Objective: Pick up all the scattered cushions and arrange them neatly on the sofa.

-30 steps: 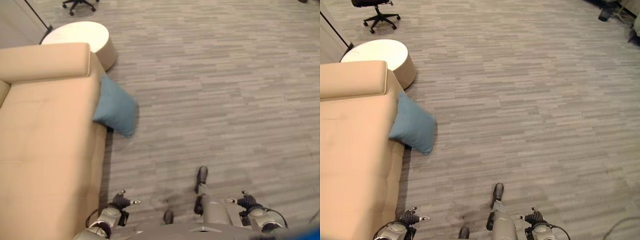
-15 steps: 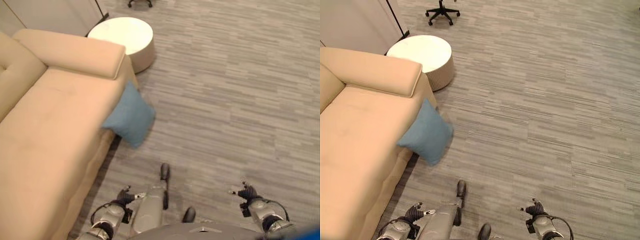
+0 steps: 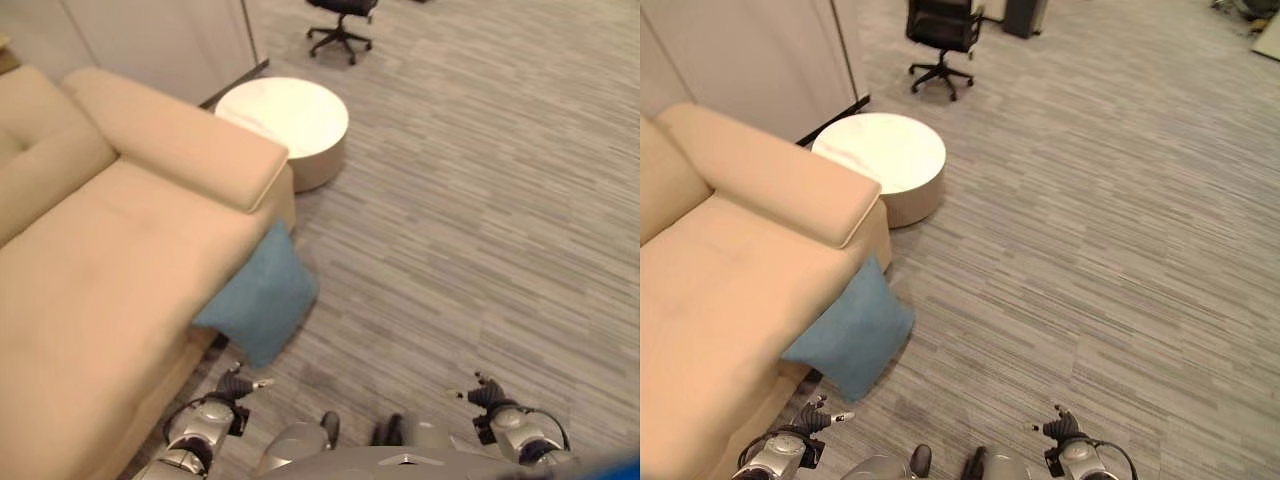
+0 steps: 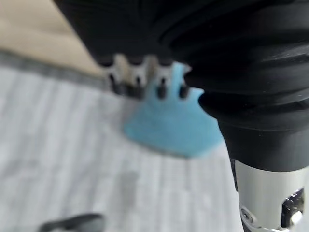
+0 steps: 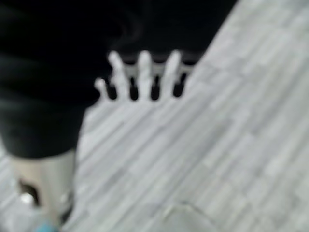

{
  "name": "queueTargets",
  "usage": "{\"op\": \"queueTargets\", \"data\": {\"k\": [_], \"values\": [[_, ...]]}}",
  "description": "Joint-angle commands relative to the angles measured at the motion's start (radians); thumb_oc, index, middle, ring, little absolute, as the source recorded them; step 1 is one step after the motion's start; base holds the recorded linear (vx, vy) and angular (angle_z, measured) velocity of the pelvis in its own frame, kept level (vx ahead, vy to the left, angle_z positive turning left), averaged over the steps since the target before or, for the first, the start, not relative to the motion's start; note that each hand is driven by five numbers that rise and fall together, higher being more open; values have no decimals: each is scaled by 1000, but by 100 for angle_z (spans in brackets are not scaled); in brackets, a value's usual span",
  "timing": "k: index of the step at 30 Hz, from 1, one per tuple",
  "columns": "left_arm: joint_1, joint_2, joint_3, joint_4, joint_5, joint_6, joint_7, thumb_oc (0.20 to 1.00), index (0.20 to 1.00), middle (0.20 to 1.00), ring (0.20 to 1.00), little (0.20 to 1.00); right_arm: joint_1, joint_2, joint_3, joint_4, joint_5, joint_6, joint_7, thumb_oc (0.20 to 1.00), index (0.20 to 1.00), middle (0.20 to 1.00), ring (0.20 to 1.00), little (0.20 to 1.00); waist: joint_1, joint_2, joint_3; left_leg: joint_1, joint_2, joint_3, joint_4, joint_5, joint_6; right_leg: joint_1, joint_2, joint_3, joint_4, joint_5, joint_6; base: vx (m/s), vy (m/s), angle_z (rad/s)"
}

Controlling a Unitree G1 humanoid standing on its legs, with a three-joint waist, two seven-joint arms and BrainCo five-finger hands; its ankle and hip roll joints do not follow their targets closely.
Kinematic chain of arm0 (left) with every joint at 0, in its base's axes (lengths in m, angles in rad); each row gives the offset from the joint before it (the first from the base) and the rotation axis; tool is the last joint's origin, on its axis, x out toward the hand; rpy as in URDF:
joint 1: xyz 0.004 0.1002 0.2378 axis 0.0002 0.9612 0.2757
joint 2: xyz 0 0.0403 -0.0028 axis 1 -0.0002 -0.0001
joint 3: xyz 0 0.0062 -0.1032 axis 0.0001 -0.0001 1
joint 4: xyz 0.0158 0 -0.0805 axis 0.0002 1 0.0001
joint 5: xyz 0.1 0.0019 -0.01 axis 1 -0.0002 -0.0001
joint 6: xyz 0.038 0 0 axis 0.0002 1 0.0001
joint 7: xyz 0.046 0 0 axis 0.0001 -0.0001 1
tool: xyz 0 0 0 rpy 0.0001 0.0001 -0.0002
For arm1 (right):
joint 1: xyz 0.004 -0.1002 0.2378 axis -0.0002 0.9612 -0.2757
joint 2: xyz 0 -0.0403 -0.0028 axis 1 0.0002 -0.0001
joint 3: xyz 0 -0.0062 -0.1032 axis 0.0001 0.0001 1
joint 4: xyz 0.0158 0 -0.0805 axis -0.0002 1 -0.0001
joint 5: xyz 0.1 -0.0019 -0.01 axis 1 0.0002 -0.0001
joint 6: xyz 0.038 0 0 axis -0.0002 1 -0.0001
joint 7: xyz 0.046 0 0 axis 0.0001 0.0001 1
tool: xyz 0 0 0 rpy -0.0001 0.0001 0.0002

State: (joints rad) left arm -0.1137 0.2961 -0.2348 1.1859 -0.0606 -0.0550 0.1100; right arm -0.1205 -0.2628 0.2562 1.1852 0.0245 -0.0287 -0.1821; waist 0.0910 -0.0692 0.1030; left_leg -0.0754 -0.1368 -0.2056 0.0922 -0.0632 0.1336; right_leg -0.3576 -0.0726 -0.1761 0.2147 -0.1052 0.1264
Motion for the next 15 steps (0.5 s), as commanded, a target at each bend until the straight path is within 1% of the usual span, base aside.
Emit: {"op": "queueTargets", "data": {"k": [1, 2, 3, 4, 5, 6, 7, 8, 9, 10, 11, 12, 14, 15], "values": [[-12, -32, -23, 29, 12, -22, 5, 1000, 1000, 1000, 1000, 1000, -15, -53, -35, -13, 20, -14, -20, 1000, 1000, 1000, 1000, 1000, -9, 32, 6, -3, 10, -29, -43, 26, -131, 101, 5, 72, -107, 126, 41, 346, -174, 113], [-15, -36, -31, 41, 20, -22, 2, 1000, 1000, 1000, 1000, 1000, -8, -53, -40, -12, 27, -13, -15, 1000, 1000, 1000, 1000, 1000, -15, 27, 4, 3, -1, -51, -42, 22, -138, 124, -10, 71, -146, 137, 43, 274, -205, 247], [-11, -44, -28, 57, 28, -22, 4, 1000, 1000, 1000, 1000, 1000, -3, -53, -39, -8, 21, -17, -15, 1000, 1000, 1000, 1000, 1000, -18, 22, -5, 4, -5, -74, -42, 15, -150, 149, -26, 45, -166, 156, 43, 317, -262, 316], [-6, -48, -24, 62, 29, -19, 2, 1000, 1000, 1000, 1000, 1000, -4, -52, -42, -5, 23, -19, -11, 1000, 1000, 1000, 1000, 1000, -24, 25, -14, 9, 9, -81, -34, 2, -166, 179, -17, 40, -177, 146, 34, 235, -224, 242], [-6, -48, -24, 62, 29, -19, 2, 1000, 1000, 1000, 1000, 1000, -5, -52, -42, -5, 23, -19, -11, 1000, 1000, 1000, 1000, 1000, -26, 24, -17, 5, 7, -83, -35, 5, -165, 177, -19, 38, -178, 148, 35, 184, -185, 109], [-3, -49, -21, 63, 26, -20, 1, 1000, 1000, 1000, 1000, 1000, -5, -54, -41, -5, 23, -24, -13, 1000, 1000, 1000, 1000, 1000, -21, 24, -18, 5, 14, -85, -23, -8, -175, 194, -19, 22, -186, 141, 31, 104, -200, 58], [3, -51, -17, 65, 26, -20, 1, 1000, 1000, 1000, 1000, 1000, -9, -59, -41, -10, 29, -29, -9, 1000, 1000, 1000, 1000, 1000, -25, 20, -16, -21, 23, -68, 26, -26, -187, 223, -22, -4, -196, 128, 22, 144, -262, 56], [7, -53, -16, 65, 28, -19, -1, 1000, 1000, 1000, 1000, 1000, -9, -63, -41, -11, 32, -31, -7, 1000, 1000, 1000, 1000, 1000, -24, 17, -12, -39, 30, -45, 63, -36, -191, 243, -21, -19, -202, 118, 14, 87, -186, 85], [7, -52, -16, 65, 28, -19, -1, 1000, 1000, 1000, 1000, 1000, -9, -62, -41, -11, 32, -31, -7, 1000, 1000, 1000, 1000, 1000, -27, 16, -15, -44, 27, -48, 63, -32, -191, 239, -24, -21, -203, 119, 15, 46, -110, 99], [8, -54, -14, 66, 27, -19, 1, 1000, 1000, 1000, 1000, 1000, -10, -65, -38, -14, 36, -35, -8, 1000, 1000, 1000, 1000, 1000, -22, 13, -7, -66, 36, -7, 104, -34, -198, 263, -24, -38, -212, 109, 8, 23, -83, 97], [9, -55, -12, 62, 26, -19, 2, 1000, 1000, 1000, 1000, 1000, -10, -67, -38, -18, 40, -38, -8, 1000, 1000, 1000, 1000, 1000, -24, 10, -4, -91, 48, 43, 130, -31, -198, 278, -25, -51, -222, 103, 5, 41, -124, 69], [7, -54, -13, 56, 25, -19, 3, 1000, 1000, 1000, 1000, 1000, -11, -68, -42, -20, 49, -39, -7, 1000, 1000, 1000, 1000, 1000, -30, 4, -5, -124, 66, 112, 149, -27, -196, 294, -28, -74, -234, 98, 2, 44, -112, 62], [7, -51, -18, 40, 25, -21, 1, 1000, 1000, 1000, 1000, 1000, -1, -68, -44, -19, 55, -39, -6, 1000, 1000, 1000, 1000, 1000, -37, -3, -6, -152, 96, 223, 153, -21, -183, 322, -24, -121, -257, 92, -4, 61, -116, 89], [7, -49, -19, 32, 25, -21, 1, 1000, 1000, 1000, 1000, 1000, 3, -68, -45, -18, 55, -39, -4, 1000, 1000, 1000, 1000, 1000, -38, -3, -6, -157, 105, 258, 144, -18, -178, 331, -18, -132, -265, 89, -4, 88, -86, 116]]}}
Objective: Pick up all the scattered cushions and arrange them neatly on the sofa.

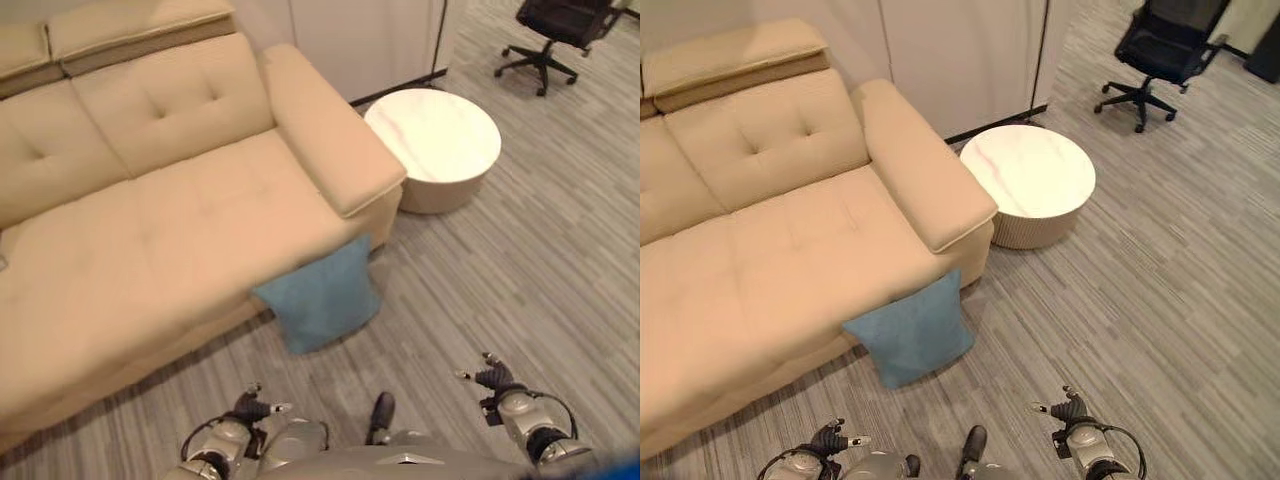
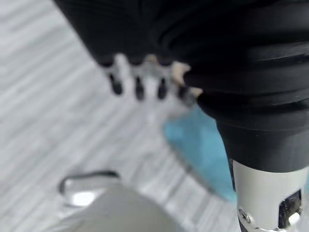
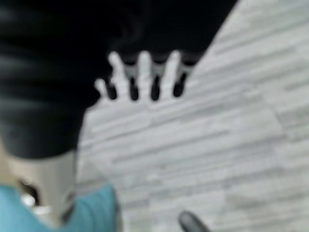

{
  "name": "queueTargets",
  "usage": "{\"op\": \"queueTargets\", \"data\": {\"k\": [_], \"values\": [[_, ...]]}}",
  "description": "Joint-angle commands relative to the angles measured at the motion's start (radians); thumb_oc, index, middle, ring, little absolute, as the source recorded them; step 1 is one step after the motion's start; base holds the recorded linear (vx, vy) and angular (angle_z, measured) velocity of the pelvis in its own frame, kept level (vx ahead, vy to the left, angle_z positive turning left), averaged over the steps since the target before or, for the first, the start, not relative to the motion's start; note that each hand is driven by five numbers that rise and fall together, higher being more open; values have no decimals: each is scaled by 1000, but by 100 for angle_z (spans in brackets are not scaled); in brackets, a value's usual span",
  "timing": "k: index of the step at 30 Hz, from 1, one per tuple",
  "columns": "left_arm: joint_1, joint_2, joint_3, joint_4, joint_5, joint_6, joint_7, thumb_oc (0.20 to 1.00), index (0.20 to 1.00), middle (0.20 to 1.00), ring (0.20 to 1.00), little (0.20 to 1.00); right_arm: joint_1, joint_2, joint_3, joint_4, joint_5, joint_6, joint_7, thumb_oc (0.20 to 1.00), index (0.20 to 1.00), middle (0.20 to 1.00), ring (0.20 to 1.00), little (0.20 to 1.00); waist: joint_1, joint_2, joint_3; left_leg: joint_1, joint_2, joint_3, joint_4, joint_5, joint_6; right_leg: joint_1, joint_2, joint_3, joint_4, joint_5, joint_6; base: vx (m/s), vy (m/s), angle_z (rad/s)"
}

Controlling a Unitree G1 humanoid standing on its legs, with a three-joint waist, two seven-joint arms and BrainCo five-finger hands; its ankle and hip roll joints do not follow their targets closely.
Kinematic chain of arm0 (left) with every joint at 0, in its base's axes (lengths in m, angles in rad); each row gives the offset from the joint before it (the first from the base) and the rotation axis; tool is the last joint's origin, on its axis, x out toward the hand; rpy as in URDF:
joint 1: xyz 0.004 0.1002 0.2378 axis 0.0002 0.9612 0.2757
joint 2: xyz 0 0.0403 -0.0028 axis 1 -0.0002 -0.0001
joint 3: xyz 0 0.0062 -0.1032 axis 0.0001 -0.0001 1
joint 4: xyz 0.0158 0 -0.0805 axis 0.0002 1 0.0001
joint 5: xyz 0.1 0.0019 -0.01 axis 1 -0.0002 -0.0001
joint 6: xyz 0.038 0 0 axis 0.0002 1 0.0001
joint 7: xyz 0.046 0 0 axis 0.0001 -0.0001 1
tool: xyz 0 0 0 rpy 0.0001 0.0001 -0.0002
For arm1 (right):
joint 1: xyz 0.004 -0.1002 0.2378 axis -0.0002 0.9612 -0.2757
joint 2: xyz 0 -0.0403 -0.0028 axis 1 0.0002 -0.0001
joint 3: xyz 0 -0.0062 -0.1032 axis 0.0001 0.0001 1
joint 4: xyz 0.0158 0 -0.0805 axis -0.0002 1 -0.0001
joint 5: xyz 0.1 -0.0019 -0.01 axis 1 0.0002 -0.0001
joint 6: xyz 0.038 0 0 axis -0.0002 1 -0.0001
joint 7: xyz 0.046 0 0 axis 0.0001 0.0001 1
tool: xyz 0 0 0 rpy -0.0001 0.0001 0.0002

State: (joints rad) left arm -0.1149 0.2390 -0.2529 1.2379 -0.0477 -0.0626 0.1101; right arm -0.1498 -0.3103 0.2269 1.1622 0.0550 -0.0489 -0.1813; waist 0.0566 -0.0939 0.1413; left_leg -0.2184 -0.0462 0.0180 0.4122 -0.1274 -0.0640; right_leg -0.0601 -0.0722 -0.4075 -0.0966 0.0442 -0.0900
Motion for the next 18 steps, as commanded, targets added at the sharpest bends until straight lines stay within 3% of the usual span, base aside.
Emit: {"op": "queueTargets", "data": {"k": [1, 3, 6, 9, 10, 15, 16, 18], "values": [[8, 11, -6, -24, 16, -12, -2, 1000, 1000, 1000, 1000, 1000, 38, -21, -15, 11, 20, -16, -6, 1000, 1000, 1000, 1000, 1000, -9, 24, -49, -21, 16, 72, -195, 58, 28, 39, -14, 81, 46, -67, 211, 96, -50, 112], [8, 16, -2, -29, 15, -12, -1, 1000, 1000, 1000, 1000, 1000, 35, -17, -19, 14, 20, -13, -2, 1000, 1000, 1000, 1000, 1000, -11, 15, -52, -50, 21, 109, -169, 63, 26, 39, -12, 77, 49, -74, 203, 98, 0, 63], [27, 21, 12, -18, 6, -10, -6, 1000, 1000, 1000, 1000, 1000, 38, -8, -8, 15, 3, -15, 5, 1000, 1000, 1000, 1000, 1000, 5, 10, -60, -4, -7, 56, -239, 57, 43, 40, -8, 57, 99, -92, 202, 163, 39, 7], [33, 40, 28, -14, 8, -6, -8, 1000, 1000, 1000, 1000, 1000, 33, -3, 3, 7, -21, -12, 11, 1000, 1000, 1000, 1000, 1000, 19, 7, -64, 37, -14, 30, -286, 52, 59, 10, -29, 42, 229, -117, 206, 145, 58, 34], [27, 56, 35, -10, 5, -8, -3, 1000, 1000, 1000, 1000, 1000, 16, 0, 4, 6, -30, -6, 14, 1000, 1000, 1000, 1000, 1000, 13, 18, -55, 64, -12, -13, -304, 49, 64, -62, -36, 87, 355, -117, 227, 208, 38, 48], [32, 56, 35, -7, 6, -16, 1, 1000, 1000, 1000, 1000, 1000, 11, -5, 9, 6, -37, -2, 15, 1000, 1000, 1000, 1000, 1000, 7, 34, -56, 104, -12, -59, -325, 44, 58, -78, -34, 186, 276, -105, 226, 164, -58, 47], [33, 52, 31, 1, 10, -17, 4, 1000, 1000, 1000, 1000, 1000, 7, -5, 11, 4, -37, 2, 14, 1000, 1000, 1000, 1000, 1000, -6, 38, -59, 116, -14, -81, -329, 42, 52, -102, -44, 237, 231, -68, 238, 234, -163, 30], [31, 50, 28, 9, 12, -17, 8, 1000, 1000, 1000, 1000, 1000, 5, -6, 8, 2, -35, 5, 14, 1000, 1000, 1000, 1000, 1000, -13, 39, -56, 135, -14, -105, -328, 30, 43, -115, -57, 254, 197, -36, 246, 170, -140, 53]]}}
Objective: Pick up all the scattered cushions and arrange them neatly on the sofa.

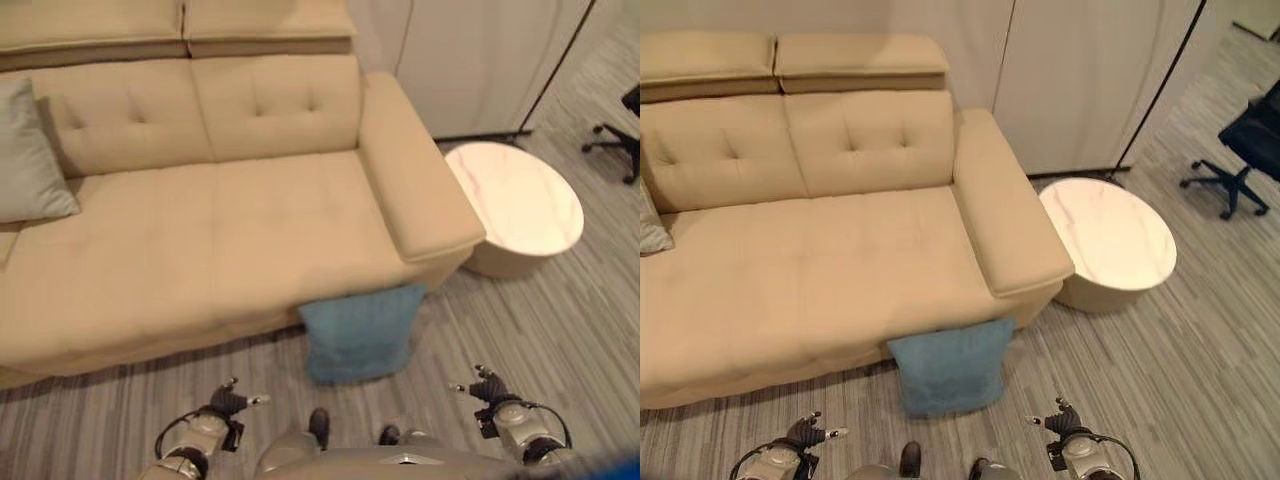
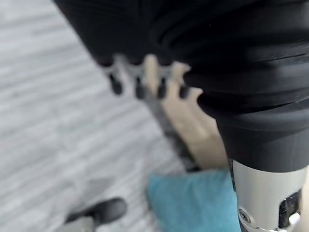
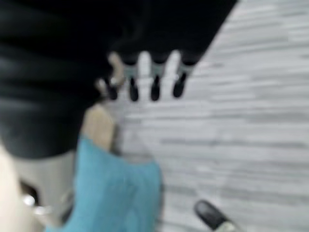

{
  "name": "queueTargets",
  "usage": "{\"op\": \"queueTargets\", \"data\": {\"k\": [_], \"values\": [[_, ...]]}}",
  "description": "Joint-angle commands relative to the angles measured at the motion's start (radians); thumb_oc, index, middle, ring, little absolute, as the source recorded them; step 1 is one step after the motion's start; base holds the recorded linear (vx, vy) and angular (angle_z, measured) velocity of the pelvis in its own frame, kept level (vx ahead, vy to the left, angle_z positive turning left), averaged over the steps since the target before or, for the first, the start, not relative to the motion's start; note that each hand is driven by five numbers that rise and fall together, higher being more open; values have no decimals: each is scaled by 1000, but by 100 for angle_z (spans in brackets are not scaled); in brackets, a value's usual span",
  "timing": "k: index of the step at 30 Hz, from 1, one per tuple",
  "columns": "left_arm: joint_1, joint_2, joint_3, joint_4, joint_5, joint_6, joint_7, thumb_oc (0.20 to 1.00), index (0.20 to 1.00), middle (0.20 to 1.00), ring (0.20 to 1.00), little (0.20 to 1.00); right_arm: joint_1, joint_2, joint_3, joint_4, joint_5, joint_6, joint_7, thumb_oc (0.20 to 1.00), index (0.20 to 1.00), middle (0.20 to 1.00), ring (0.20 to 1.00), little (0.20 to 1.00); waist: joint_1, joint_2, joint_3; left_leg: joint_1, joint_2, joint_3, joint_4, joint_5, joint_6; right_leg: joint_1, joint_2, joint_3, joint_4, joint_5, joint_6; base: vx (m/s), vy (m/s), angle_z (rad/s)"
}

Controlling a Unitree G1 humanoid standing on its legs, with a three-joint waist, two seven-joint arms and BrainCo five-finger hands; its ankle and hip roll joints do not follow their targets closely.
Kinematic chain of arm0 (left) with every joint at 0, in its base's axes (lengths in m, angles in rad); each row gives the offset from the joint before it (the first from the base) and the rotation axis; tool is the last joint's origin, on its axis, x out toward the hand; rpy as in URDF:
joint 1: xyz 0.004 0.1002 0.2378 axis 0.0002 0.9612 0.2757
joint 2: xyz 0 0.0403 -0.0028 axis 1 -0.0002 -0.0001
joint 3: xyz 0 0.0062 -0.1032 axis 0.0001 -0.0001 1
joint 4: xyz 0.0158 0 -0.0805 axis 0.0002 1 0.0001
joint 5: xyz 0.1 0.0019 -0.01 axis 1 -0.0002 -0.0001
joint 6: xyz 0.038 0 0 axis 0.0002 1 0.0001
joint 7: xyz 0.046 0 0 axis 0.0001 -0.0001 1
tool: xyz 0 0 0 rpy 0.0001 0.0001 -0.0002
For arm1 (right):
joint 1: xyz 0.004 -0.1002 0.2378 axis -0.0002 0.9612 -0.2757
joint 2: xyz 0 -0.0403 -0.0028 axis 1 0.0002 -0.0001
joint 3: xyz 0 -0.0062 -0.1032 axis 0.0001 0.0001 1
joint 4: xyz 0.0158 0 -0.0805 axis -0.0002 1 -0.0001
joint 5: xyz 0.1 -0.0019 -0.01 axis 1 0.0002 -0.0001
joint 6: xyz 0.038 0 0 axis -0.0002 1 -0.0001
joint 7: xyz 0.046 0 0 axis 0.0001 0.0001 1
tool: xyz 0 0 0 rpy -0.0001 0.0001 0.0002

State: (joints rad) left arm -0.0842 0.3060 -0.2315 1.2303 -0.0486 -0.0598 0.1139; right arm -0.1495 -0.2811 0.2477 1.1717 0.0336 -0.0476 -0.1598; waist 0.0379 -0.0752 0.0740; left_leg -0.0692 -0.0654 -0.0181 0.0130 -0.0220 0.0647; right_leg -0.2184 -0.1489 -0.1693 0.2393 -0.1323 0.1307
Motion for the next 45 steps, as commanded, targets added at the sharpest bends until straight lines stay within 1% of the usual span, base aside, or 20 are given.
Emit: {"op": "queueTargets", "data": {"k": [1, 2, 4, 8, 12, 15, 16, 17, 19, 20, 22, 25, 26, 29, 31, 33, 37, 38, 44, 45], "values": [[0, -17, 6, 17, 12, -20, 4, 1000, 1000, 1000, 1000, 1000, 5, -35, -13, -8, -14, 3, -8, 1000, 1000, 1000, 1000, 1000, 5, 21, 12, -12, 6, -70, 71, -76, -86, 45, 20, 15, -140, 141, 25, 150, -173, 51], [-1, -17, 6, 26, 18, -22, 5, 1000, 1000, 1000, 1000, 1000, 7, -34, -11, -8, -14, 0, -7, 1000, 1000, 1000, 1000, 1000, 6, 11, 8, -4, 8, -80, 72, -85, -98, 68, 7, -8, -183, 159, 35, 96, -123, 31], [-6, -21, 6, 27, 16, -23, 7, 1000, 1000, 1000, 1000, 1000, 4, -31, -8, -5, -14, -1, -9, 1000, 1000, 1000, 1000, 1000, 2, 9, 2, 0, 18, -81, 60, -75, -110, 81, 13, -18, -198, 160, 34, 138, -235, 34], [-22, -30, -3, 18, 7, -24, 7, 1000, 1000, 1000, 1000, 1000, 3, -40, -13, -5, -4, -6, -11, 1000, 1000, 1000, 1000, 1000, -8, 12, 1, -2, 56, -88, 37, -55, -142, 108, 30, -52, -223, 147, 24, 98, -201, 31], [-36, -40, -8, -8, -15, -29, 2, 1000, 1000, 1000, 1000, 1000, 4, -52, -18, -2, 5, -10, -13, 1000, 1000, 1000, 1000, 1000, -15, 14, 20, -41, 75, -68, 72, -51, -157, 122, 35, -88, -228, 126, 9, 12, -125, 44], [-47, -48, -13, -34, -36, -33, -1, 1000, 1000, 1000, 1000, 1000, 6, -63, -23, 2, 12, -12, -15, 1000, 1000, 1000, 1000, 1000, -18, 13, 36, -89, 88, -4, 130, -40, -163, 144, 33, -129, -232, 107, -7, 34, -74, 47], [-46, -52, -20, -46, -34, -33, -4, 1000, 1000, 1000, 1000, 1000, 14, -67, -28, 1, 15, -11, -15, 1000, 1000, 1000, 1000, 1000, -20, 15, 37, -108, 104, 62, 114, -21, -151, 168, 36, -163, -247, 97, -9, 109, -68, 41], [-48, -53, -23, -47, -33, -33, -5, 1000, 1000, 1000, 1000, 1000, 15, -66, -29, 4, 16, -10, -14, 1000, 1000, 1000, 1000, 1000, -23, 16, 32, -124, 103, 92, 98, -5, -146, 170, 37, -175, -255, 98, -7, 94, -52, 60], [-49, -51, -25, -48, -32, -33, -4, 1000, 1000, 1000, 1000, 1000, 17, -65, -31, 5, 17, -10, -15, 1000, 1000, 1000, 1000, 1000, -21, 14, 33, -138, 101, 117, 99, 4, -146, 178, 38, -181, -261, 96, -6, 71, -8, 70], [-51, -50, -25, -52, -32, -33, -2, 1000, 1000, 1000, 1000, 1000, 13, -64, -30, 6, 20, -9, -16, 1000, 1000, 1000, 1000, 1000, -20, 10, 31, -164, 95, 137, 99, 15, -146, 181, 42, -180, -270, 97, -3, 131, 26, 55], [-36, -45, -12, -42, -30, -29, -6, 1000, 1000, 1000, 1000, 1000, 16, -54, -23, 8, 9, -9, -15, 1000, 1000, 1000, 1000, 1000, -12, 13, 20, -137, 86, 111, 57, 8, -136, 191, 54, -156, -256, 83, -5, 192, 100, 16], [-26, -37, -8, -37, -25, -26, -8, 1000, 1000, 1000, 1000, 1000, 17, -45, -18, 12, -1, -5, -13, 1000, 1000, 1000, 1000, 1000, -13, 6, 11, -126, 78, 112, 57, 4, -129, 197, 45, -149, -240, 76, -1, 194, 133, -41], [-22, -29, -3, -34, -24, -26, -10, 1000, 1000, 1000, 1000, 1000, 13, -39, -11, 11, -11, -3, -11, 1000, 1000, 1000, 1000, 1000, -7, 0, 6, -114, 70, 118, 60, -14, -112, 192, 33, -136, -197, 66, 3, 158, 146, -26], [-26, -18, 1, -35, -25, -25, -9, 1000, 1000, 1000, 1000, 1000, 2, -33, -8, 2, -19, 0, -10, 1000, 1000, 1000, 1000, 1000, -3, -4, 9, -113, 65, 124, 64, -26, -99, 156, 16, -122, -136, 71, 13, 80, 137, -18], [-45, 1, 0, -40, -32, -28, -4, 1000, 1000, 1000, 1000, 1000, -20, -33, 0, -11, -20, 3, -13, 1000, 1000, 1000, 1000, 1000, -8, 6, 34, -123, 68, 121, 80, -35, -84, 63, -2, -94, -18, 85, 31, -6, 146, -42], [-48, 6, -1, -42, -34, -30, -2, 1000, 1000, 1000, 1000, 1000, -27, -33, 0, -15, -18, 3, -13, 1000, 1000, 1000, 1000, 1000, -10, 10, 34, -130, 68, 119, 82, -35, -82, 43, -1, -82, -9, 90, 31, 2, 69, -32], [-54, 14, 0, -44, -38, -38, 5, 1000, 1000, 1000, 1000, 1000, -30, -39, 2, -20, -17, -1, -17, 1000, 1000, 1000, 1000, 1000, -14, 13, 38, -131, 52, 107, 81, -36, -84, 55, 0, -70, -92, 92, 19, 95, -3, 7], [-53, 12, 8, -46, -45, -43, 8, 1000, 1000, 1000, 1000, 1000, -24, -41, 7, -18, -15, -3, -16, 1000, 1000, 1000, 1000, 1000, -10, 6, 34, -132, 43, 108, 74, -37, -93, 74, 7, -67, -151, 101, 21, 75, -83, 9], [-79, 11, 6, -72, -67, -52, 17, 1000, 1000, 1000, 1000, 1000, -32, -50, 15, -24, -9, -7, -24, 1000, 1000, 1000, 1000, 1000, -12, 10, 37, -147, 55, 96, 58, -24, -108, 63, 19, -74, -184, 112, 15, 14, -84, 8], [-101, 11, 6, -93, -94, -59, 29, 1000, 1000, 1000, 1000, 1000, -41, -57, 13, -31, -3, -12, -34, 1000, 1000, 1000, 1000, 1000, -13, 10, 54, -166, 58, 90, 62, -20, -113, 46, 21, -80, -182, 113, 12, -44, -56, 4]]}}
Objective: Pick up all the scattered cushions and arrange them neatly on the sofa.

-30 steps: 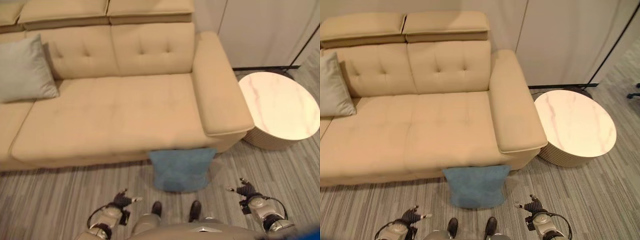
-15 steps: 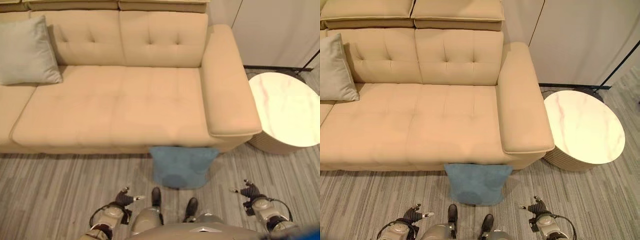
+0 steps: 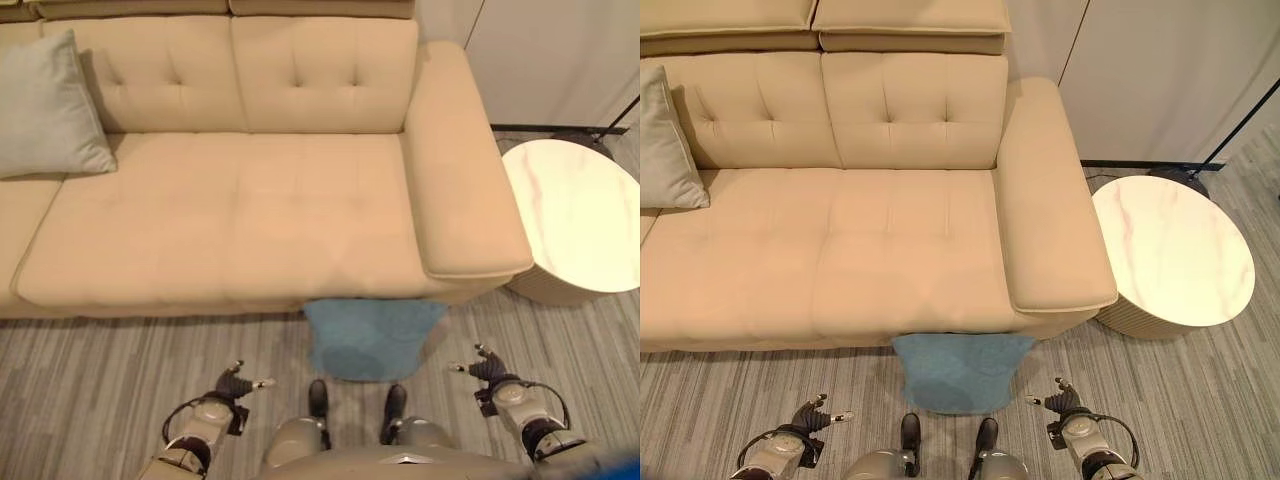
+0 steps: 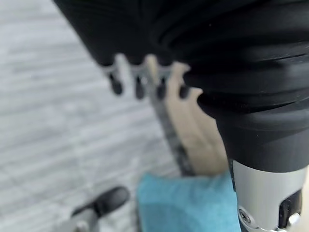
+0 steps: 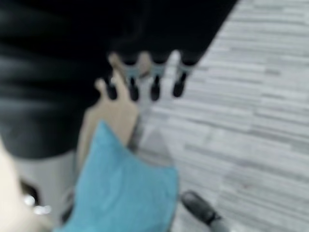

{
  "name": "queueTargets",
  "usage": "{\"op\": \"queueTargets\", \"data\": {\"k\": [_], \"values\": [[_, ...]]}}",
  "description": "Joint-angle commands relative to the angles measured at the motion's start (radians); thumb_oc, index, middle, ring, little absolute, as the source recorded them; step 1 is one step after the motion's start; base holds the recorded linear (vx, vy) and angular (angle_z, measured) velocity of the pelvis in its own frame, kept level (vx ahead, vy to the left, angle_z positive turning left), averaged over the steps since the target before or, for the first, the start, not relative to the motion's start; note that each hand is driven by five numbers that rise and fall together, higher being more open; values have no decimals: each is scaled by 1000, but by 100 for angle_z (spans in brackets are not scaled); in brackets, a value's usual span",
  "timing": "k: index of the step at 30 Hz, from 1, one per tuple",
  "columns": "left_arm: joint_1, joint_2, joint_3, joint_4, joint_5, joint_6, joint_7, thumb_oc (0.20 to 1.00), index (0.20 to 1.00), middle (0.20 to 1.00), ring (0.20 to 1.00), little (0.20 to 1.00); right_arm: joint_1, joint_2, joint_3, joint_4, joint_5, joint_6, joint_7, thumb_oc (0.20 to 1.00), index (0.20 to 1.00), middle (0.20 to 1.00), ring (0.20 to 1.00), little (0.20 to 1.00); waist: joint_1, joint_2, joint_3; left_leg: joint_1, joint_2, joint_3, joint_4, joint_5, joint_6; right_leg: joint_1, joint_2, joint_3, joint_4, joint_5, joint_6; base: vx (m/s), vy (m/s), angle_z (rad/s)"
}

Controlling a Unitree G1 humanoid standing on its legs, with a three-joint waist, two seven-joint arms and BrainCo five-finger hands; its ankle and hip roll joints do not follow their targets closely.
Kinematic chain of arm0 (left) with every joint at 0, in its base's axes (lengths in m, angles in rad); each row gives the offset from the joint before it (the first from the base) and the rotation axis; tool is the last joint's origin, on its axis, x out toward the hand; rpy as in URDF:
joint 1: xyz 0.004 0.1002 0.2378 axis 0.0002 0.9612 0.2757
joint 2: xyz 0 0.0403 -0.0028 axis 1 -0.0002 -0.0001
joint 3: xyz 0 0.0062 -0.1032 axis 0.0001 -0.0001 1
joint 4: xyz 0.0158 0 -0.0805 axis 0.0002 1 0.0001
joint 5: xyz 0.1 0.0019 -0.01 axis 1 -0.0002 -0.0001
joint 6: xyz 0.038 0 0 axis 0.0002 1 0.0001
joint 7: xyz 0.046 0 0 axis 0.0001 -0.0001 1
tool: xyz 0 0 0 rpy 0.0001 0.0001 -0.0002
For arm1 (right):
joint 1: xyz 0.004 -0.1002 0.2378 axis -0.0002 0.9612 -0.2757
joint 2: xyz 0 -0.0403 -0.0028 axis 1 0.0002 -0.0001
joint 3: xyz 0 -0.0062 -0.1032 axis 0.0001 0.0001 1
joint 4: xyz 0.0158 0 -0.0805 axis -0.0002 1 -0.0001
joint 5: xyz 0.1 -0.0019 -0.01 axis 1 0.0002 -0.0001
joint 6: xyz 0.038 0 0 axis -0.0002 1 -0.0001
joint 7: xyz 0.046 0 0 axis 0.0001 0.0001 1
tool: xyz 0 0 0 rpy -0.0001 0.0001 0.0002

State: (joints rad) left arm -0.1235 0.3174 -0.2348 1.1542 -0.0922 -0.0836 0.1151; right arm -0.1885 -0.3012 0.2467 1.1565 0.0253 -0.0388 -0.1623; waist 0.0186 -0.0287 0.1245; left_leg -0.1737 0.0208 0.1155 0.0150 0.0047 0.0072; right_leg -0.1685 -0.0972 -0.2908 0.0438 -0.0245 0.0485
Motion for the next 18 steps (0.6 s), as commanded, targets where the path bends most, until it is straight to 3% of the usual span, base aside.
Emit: {"op": "queueTargets", "data": {"k": [1, 6, 7, 10, 13, 14, 18], "values": [[-62, -1, 10, -16, -50, -36, 28, 1000, 1000, 1000, 1000, 1000, -2, -37, 14, -16, 5, -21, -32, 1000, 1000, 1000, 1000, 1000, 5, -36, 3, -64, -29, -44, 61, -46, -55, -5, -30, 41, 14, 5, 94, -155, -106, 8], [-170, 5, -2, -104, -176, -78, 90, 1000, 1000, 1000, 1000, 1000, -88, -63, 3, -59, 40, -35, -89, 1000, 1000, 1000, 1000, 1000, -6, -28, 78, -255, -32, -57, 161, -33, -58, -207, -34, 30, 139, -3, 70, -187, -39, 6], [-188, 5, -6, -126, -206, -87, 100, 1000, 1000, 1000, 1000, 1000, -108, -72, 4, -76, 53, -37, -100, 1000, 1000, 1000, 1000, 1000, -8, -23, 84, -285, -24, -62, 188, -59, -63, -246, -37, 36, 177, -30, 69, -84, -13, 3], [-270, 29, -27, -179, -266, -114, 135, 1000, 1000, 1000, 1000, 1000, -186, -94, 14, -116, 84, -41, -143, 1000, 1000, 1000, 1000, 1000, -21, -16, 122, -471, -1, -63, 310, -63, -62, -438, -59, 44, 311, -54, 51, -150, -1, 4], [-320, 41, -37, -197, -290, -120, 147, 1000, 1000, 1000, 1000, 1000, -238, -105, 19, -135, 106, -47, -165, 1000, 1000, 1000, 1000, 1000, -28, -13, 128, -578, 8, -62, 377, -75, -59, -547, -65, 62, 377, -67, 42, -118, 12, 8], [-365, 51, -44, -216, -308, -125, 162, 1000, 1000, 1000, 1000, 1000, -286, -117, 19, -152, 123, -53, -189, 1000, 1000, 1000, 1000, 1000, -37, -8, 132, -682, 12, -64, 438, -83, -57, -654, -72, 77, 450, -78, 34, -80, 18, 1], [-434, 66, -63, -258, -325, -134, 193, 1000, 1000, 1000, 1000, 1000, -365, -135, 15, -187, 150, -69, -232, 1000, 1000, 1000, 1000, 1000, -50, 4, 129, -869, 18, -76, 555, -107, -50, -837, -84, 108, 571, -113, 19, -52, 6, -10]]}}
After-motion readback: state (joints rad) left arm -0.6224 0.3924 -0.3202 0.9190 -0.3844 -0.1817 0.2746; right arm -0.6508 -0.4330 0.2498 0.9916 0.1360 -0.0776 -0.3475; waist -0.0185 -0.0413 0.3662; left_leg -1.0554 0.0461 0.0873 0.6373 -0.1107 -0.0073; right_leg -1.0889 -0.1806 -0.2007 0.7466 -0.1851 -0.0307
